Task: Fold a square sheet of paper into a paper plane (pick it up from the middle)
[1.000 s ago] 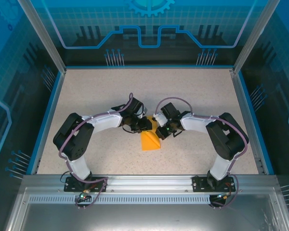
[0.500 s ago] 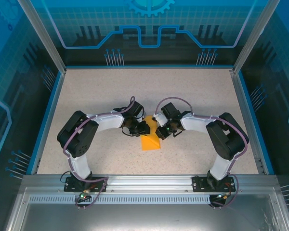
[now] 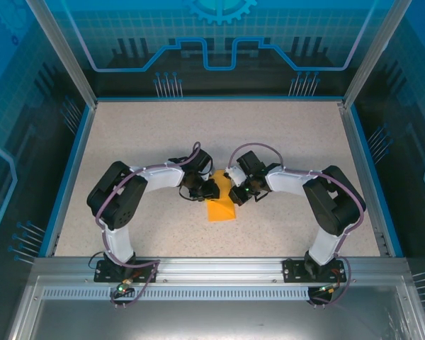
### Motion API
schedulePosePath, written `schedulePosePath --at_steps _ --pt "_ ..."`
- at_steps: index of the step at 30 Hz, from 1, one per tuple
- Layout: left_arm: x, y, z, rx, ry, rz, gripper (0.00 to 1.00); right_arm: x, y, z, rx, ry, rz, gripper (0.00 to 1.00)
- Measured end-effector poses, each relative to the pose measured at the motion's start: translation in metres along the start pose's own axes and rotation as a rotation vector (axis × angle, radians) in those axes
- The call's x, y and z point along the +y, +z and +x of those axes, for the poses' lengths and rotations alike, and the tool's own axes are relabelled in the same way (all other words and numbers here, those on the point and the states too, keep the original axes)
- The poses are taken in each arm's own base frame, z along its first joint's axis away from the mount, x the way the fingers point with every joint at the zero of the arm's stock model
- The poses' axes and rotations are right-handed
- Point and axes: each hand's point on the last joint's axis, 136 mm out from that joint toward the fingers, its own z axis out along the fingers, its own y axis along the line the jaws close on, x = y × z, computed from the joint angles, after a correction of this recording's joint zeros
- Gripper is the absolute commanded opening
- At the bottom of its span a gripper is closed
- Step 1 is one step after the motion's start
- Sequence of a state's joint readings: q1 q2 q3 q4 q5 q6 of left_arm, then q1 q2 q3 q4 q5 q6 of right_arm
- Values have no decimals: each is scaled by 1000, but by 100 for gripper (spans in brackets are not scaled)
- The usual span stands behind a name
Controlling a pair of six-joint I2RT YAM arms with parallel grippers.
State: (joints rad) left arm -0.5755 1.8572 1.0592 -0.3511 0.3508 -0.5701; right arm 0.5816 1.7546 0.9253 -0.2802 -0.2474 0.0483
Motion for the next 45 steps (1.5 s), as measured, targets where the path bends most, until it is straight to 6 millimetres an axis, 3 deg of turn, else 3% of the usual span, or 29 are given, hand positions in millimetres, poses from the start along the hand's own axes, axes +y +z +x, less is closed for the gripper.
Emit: schedulePosePath --at_steps 5,13,19,23,28,30,45 --pt "1 0 0 2 1 -9 23 0 0 0 0 1 0 6" --pt "2 1 0 5 17 -11 23 3 -12 -2 -14 19 4 24" --pt "2 2 0 12 14 -16 23 16 -42 -11 -91 34 -8 25" --pt "3 3 0 17 11 -19 23 36 -53 -6 -120 63 -73 23" --pt "2 3 0 20 10 -21 23 70 -39 11 -68 67 -172 17" --pt "2 3 -1 21 9 -22 22 75 -33 16 -47 73 -189 15" --pt "2 3 -1 19 11 -21 23 58 -12 29 13 111 -162 13"
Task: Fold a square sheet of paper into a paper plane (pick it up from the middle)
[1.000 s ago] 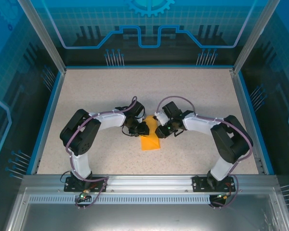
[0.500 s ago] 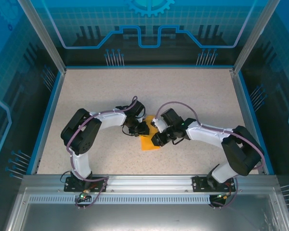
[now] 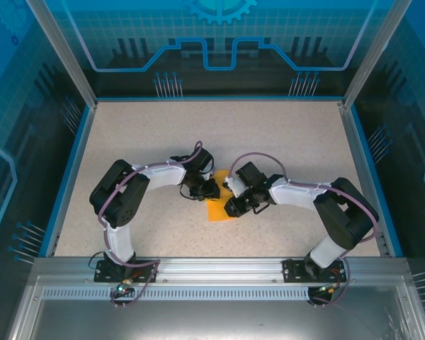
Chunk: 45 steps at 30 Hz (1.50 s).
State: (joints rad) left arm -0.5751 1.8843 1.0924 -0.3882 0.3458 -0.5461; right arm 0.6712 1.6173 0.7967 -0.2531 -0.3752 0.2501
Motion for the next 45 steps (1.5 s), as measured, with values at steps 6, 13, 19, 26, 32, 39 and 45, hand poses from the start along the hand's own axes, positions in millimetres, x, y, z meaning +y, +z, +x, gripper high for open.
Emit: schedulePosePath --at_steps 6,13,19,26,32,39,45 --pt "0 0 0 0 3 0 22 -8 4 3 15 9 8 13" --pt "1 0 -1 -1 2 0 23 -13 6 5 27 16 10 13" --pt "1 0 -1 -3 1 -1 22 -15 11 10 40 22 3 13" --pt "1 0 -2 -9 -6 -6 23 -16 12 10 24 25 -16 12" --pt "0 -2 -5 -26 -26 -4 23 -16 11 10 9 27 -20 11" --pt "3 -14 -21 -113 -53 -30 23 -15 11 13 4 38 -30 11" --pt "-14 -46 -23 -192 -59 15 23 -14 11 15 6 42 -37 11"
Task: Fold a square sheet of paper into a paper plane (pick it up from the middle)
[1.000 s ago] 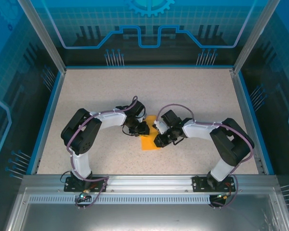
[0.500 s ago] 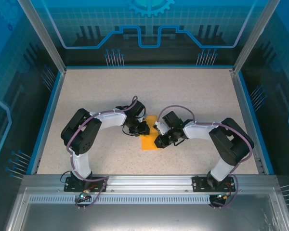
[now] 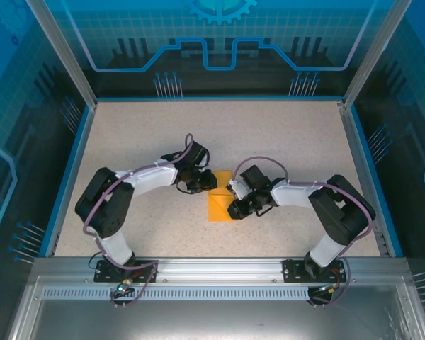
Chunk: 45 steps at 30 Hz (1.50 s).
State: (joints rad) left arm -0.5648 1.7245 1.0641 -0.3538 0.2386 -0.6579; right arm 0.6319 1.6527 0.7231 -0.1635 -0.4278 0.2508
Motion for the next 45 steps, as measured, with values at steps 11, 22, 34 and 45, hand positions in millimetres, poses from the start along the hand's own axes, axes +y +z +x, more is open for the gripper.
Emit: schedulePosePath --at_steps 11,22,34,45 --pt "-15 13 41 64 -34 63 22 1 -1 1 0 4 -3 10" --pt "-12 43 51 104 -84 84 20 1 -1 2 4 7 -2 10" --pt "-1 48 50 98 -86 37 18 0 -3 8 3 21 2 9" --pt "0 48 48 104 -77 27 18 0 -5 12 -13 69 18 9"
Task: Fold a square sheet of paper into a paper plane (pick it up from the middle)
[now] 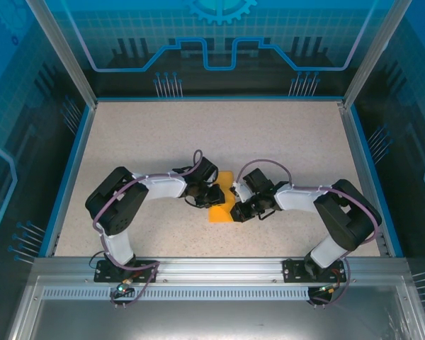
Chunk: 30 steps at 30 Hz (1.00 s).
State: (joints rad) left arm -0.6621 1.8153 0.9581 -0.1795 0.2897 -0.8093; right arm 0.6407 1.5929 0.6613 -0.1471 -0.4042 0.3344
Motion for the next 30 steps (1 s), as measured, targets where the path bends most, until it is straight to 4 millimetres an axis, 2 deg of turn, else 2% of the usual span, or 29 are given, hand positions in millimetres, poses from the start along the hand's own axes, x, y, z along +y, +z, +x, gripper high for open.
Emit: schedulePosePath --at_steps 17,30 --pt "16 -10 -23 -29 -19 -12 19 0 -1 2 -34 19 37 8" --pt "17 -9 -24 -7 4 -32 19 -1 -6 16 -24 41 62 8"
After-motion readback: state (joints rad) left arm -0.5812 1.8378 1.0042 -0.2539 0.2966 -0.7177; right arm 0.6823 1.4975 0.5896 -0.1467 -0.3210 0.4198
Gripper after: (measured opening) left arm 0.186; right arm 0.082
